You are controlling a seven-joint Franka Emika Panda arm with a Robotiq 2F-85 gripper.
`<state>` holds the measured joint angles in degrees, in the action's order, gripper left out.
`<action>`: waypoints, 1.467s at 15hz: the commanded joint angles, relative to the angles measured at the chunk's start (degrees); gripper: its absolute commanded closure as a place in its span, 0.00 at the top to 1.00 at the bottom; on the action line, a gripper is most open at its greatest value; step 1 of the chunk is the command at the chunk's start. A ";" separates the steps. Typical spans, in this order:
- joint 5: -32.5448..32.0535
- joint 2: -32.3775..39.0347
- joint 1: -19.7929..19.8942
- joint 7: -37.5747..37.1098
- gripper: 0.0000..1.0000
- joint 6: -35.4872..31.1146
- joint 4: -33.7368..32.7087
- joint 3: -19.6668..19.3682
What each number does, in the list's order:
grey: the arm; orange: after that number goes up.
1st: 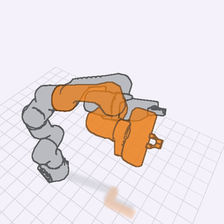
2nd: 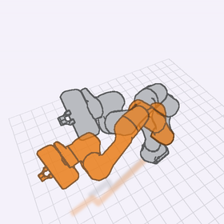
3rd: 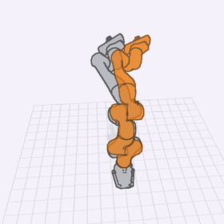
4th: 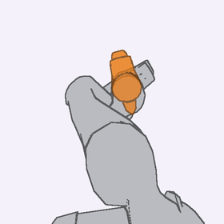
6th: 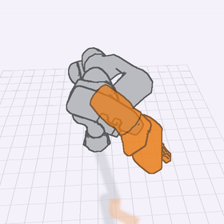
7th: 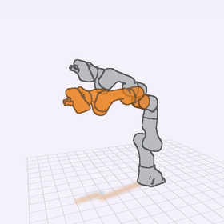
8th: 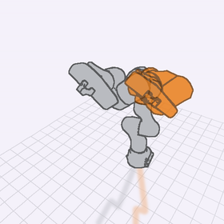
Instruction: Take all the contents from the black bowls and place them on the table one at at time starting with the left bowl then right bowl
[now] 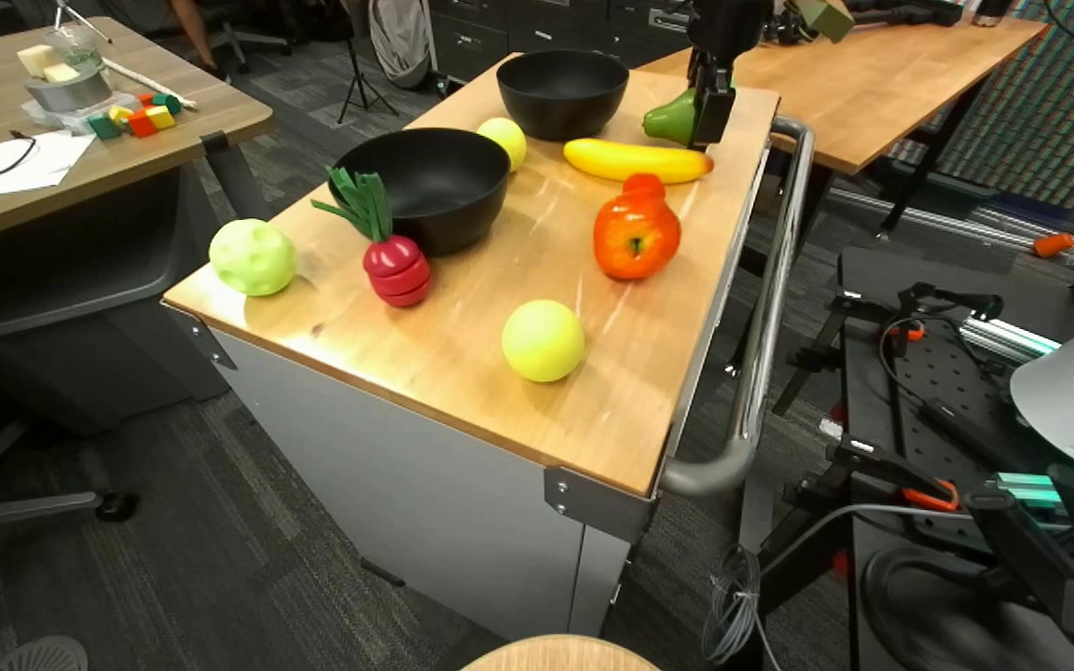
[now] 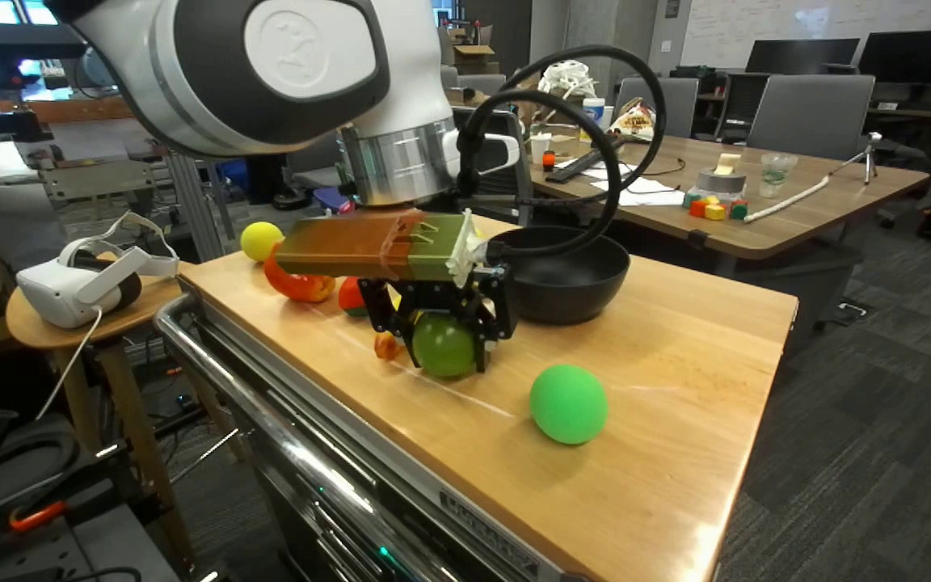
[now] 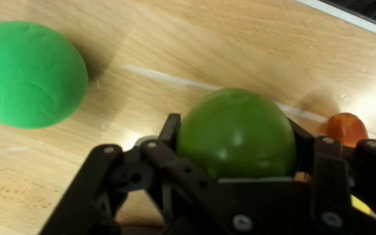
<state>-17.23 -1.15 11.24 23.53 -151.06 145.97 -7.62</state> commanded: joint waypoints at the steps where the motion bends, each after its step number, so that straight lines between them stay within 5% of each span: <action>1: -1.34 -0.07 -0.42 -0.31 0.97 -0.52 -0.65 -0.98; 6: 2.59 -5.99 -1.00 2.75 1.00 3.88 -1.07 -0.77; 8: 0.52 -12.28 -1.36 3.16 1.00 9.36 -1.13 -0.46; 11: -1.18 -21.99 -1.33 0.19 1.00 8.62 1.40 -0.19; 12: -0.47 -13.84 -1.59 1.23 1.00 8.06 -1.79 -0.89; 22: -0.43 -13.56 -1.66 1.28 1.00 8.68 -1.27 -1.11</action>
<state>-17.33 -14.66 10.51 25.07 -142.57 144.77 -7.83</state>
